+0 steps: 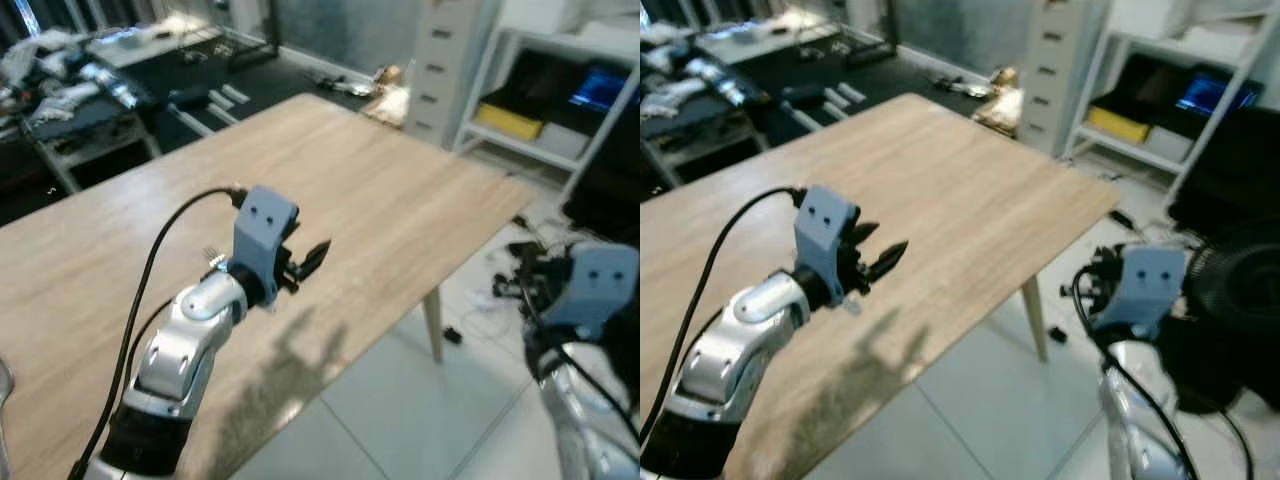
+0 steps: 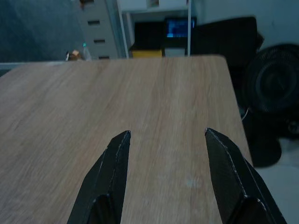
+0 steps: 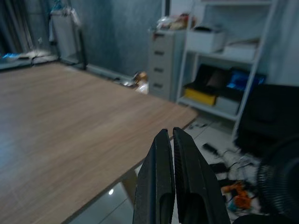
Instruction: Setting the table
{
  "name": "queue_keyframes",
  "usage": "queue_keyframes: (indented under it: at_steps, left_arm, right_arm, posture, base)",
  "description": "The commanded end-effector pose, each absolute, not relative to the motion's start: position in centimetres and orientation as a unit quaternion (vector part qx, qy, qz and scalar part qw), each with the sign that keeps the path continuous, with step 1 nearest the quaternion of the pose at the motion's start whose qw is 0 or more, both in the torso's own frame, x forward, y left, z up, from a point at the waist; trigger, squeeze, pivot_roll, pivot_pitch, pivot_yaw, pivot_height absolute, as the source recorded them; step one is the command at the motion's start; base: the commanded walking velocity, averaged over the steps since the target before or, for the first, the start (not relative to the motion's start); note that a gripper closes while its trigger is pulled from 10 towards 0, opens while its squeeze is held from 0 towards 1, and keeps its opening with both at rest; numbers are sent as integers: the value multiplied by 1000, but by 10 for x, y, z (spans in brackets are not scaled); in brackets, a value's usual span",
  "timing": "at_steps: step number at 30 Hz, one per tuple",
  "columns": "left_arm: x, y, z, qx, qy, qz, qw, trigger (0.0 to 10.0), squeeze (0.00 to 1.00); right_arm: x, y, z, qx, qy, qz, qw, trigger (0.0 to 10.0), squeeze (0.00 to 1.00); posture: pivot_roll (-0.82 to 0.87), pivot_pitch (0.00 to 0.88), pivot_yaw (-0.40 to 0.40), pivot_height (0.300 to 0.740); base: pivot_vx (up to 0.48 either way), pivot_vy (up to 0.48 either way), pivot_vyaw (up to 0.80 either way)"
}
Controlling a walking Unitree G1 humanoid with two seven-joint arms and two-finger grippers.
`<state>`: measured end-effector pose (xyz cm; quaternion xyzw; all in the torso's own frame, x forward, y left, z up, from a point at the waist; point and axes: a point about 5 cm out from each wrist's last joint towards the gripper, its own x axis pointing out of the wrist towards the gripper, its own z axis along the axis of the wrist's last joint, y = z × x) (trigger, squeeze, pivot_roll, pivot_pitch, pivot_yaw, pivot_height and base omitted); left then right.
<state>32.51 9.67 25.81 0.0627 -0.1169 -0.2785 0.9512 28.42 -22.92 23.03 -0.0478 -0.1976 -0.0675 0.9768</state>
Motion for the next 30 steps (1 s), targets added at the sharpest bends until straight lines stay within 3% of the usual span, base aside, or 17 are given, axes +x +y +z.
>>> queue_keyframes:
  at_steps: [1,17,30]
  left_arm:
    - [324,105,249,54,-107,-253,960,10000,0]
    - [290,128,232,33,-99,-150,983,10000,0]
    - [292,117,228,32,-89,-152,984,10000,0]
  right_arm:
    - [282,-222,222,-42,-182,-41,981,10000,0]
    - [267,-208,199,-20,-142,3,990,10000,0]
    - [278,-197,201,-4,-148,14,989,10000,0]
  posture:
    - [-12,129,149,740]
    - [25,98,124,740]
    - [22,91,126,740]
  base:
    - [0,0,-781]
    - [0,0,-781]
    - [0,0,-781]
